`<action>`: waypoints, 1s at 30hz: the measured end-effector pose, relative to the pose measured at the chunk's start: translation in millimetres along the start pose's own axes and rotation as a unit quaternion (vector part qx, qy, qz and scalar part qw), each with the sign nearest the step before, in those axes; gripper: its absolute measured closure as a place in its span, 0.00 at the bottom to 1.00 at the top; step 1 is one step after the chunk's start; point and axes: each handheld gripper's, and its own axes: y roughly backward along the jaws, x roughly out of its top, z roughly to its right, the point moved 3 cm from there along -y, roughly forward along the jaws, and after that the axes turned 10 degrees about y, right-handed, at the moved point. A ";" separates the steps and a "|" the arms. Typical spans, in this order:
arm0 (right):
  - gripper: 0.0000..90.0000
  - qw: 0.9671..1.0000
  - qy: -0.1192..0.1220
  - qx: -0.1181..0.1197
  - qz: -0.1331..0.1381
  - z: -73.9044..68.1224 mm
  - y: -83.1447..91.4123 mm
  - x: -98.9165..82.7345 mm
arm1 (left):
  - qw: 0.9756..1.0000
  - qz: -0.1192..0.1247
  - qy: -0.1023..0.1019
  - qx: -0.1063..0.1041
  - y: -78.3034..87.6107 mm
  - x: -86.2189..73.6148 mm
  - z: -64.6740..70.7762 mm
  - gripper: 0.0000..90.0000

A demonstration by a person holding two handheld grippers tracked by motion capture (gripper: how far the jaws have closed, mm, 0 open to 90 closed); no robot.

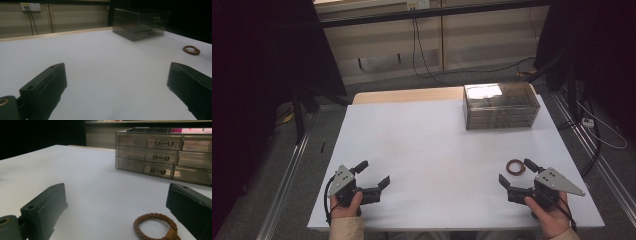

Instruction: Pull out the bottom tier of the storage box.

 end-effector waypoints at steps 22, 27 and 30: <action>0.04 0.999 -0.012 -0.037 -0.004 10.6 -1.5 8.9 | 1.000 -0.003 -0.002 -0.001 -2.0 -0.3 1.8 0.03; 0.05 0.999 -0.014 -0.050 -0.008 16.5 -3.3 11.3 | 1.000 -0.005 -0.005 -0.001 -2.5 -0.1 2.5 0.03; 0.05 0.998 -0.018 -0.056 -0.006 18.9 -4.5 13.6 | 1.000 -0.009 -0.009 -0.001 -3.1 -0.5 2.3 0.03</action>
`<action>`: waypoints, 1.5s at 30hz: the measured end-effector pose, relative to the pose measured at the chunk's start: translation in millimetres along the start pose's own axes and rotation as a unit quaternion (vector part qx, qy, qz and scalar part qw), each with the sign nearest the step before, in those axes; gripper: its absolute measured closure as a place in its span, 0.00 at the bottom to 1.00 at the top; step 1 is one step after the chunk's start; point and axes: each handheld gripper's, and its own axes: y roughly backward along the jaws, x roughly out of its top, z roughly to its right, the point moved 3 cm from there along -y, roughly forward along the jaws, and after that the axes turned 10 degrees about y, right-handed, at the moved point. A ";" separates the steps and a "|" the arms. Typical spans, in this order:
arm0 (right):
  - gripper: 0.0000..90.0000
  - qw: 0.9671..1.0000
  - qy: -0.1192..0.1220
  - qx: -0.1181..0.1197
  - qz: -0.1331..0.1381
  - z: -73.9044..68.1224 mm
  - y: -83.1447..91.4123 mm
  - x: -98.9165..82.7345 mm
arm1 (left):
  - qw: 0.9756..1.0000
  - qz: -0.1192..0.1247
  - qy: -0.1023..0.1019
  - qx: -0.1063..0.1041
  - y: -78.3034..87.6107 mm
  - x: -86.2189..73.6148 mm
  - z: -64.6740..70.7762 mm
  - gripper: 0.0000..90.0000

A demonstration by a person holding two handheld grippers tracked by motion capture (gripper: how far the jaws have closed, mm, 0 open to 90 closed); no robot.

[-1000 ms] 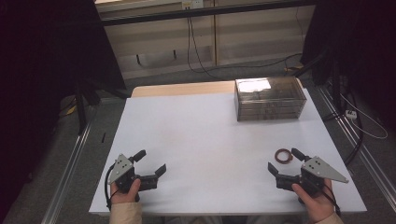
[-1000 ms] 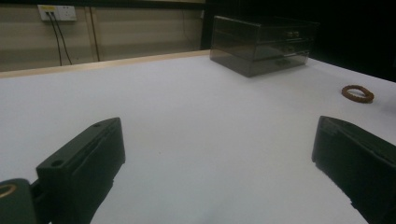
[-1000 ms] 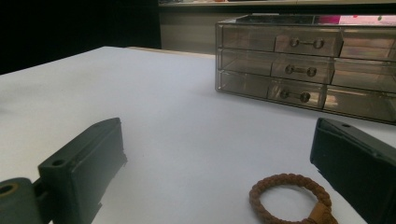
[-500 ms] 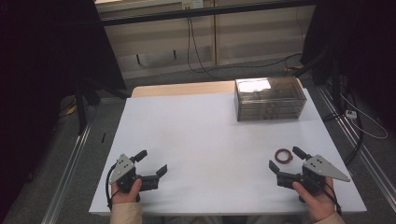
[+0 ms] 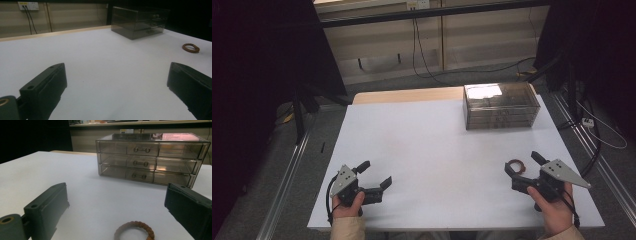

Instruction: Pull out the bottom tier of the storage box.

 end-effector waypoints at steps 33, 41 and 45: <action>0.07 0.999 -0.012 -0.043 -0.021 20.2 -34.3 14.3 | 1.000 -0.004 0.004 -0.001 -1.7 -1.1 0.1 0.03; 0.07 0.998 -0.011 -0.050 -0.028 27.0 -45.3 17.9 | 1.000 -0.005 0.004 0.000 -2.1 -0.9 0.1 0.03; 0.07 0.998 -0.009 -0.053 -0.032 29.8 -49.3 20.1 | 1.000 -0.005 0.004 0.000 -2.0 -0.8 0.1 0.03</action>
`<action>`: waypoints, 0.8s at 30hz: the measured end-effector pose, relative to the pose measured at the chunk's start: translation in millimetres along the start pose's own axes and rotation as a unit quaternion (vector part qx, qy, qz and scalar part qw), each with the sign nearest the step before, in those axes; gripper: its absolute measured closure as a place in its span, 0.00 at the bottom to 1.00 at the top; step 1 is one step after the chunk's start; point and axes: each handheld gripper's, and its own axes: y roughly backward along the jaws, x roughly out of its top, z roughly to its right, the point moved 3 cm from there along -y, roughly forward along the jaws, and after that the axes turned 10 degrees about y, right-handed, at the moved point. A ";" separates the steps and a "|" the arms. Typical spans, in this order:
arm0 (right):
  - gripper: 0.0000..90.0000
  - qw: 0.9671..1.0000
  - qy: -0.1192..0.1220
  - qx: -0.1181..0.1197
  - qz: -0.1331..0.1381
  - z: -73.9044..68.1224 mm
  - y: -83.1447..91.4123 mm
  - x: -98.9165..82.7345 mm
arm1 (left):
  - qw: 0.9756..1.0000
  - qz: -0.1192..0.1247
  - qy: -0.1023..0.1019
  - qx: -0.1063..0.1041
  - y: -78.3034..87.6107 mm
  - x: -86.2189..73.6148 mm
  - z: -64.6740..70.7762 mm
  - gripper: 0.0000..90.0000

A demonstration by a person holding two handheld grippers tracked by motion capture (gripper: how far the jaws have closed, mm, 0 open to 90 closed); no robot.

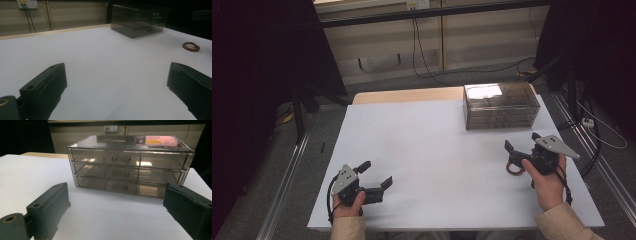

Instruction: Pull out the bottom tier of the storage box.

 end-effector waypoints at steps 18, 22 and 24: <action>0.07 1.000 0.004 -0.012 -0.014 6.3 -17.5 5.0 | 1.000 -0.001 0.000 -0.001 -0.6 0.1 0.1 0.03; 0.07 1.000 0.000 -0.014 -0.018 9.2 -21.4 5.6 | 1.000 -0.001 0.001 -0.001 -0.8 0.0 0.2 0.03; 0.07 1.000 0.001 -0.015 -0.020 9.9 -23.2 6.1 | 1.000 -0.001 0.001 -0.002 -0.8 0.1 0.3 0.03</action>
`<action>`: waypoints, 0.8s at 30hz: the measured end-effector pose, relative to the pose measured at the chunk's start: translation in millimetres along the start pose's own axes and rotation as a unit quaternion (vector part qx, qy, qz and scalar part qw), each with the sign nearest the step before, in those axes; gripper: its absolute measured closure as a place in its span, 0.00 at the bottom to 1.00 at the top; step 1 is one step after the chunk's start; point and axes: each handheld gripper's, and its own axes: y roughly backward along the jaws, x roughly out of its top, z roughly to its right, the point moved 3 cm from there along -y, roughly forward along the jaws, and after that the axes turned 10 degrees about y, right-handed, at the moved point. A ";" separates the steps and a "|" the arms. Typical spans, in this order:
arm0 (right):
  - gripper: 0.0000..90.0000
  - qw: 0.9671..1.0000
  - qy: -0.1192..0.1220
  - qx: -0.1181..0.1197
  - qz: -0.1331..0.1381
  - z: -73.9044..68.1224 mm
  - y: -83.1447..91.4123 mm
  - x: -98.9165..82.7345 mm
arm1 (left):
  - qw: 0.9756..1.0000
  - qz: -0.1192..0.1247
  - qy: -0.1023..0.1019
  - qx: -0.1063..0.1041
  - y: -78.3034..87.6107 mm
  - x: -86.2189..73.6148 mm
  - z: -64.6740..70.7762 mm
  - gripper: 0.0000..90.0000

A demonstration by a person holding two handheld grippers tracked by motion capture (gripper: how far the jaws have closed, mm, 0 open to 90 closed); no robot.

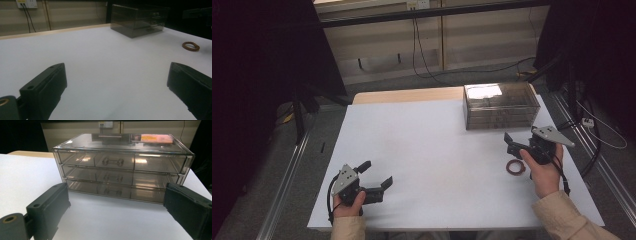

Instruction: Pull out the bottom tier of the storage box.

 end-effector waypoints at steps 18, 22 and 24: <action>0.07 1.000 -0.002 -0.008 -0.025 6.8 -20.5 -4.7 | 1.000 0.000 0.000 0.000 -0.1 0.2 -0.6 0.03; 0.07 0.999 -0.015 -0.006 -0.033 10.7 -26.0 -8.3 | 1.000 -0.001 0.001 0.000 -0.4 -0.1 -0.6 0.03; 0.07 0.999 -0.015 -0.006 -0.036 11.0 -27.3 -9.0 | 1.000 -0.002 -0.003 0.000 -0.5 0.0 -0.9 0.03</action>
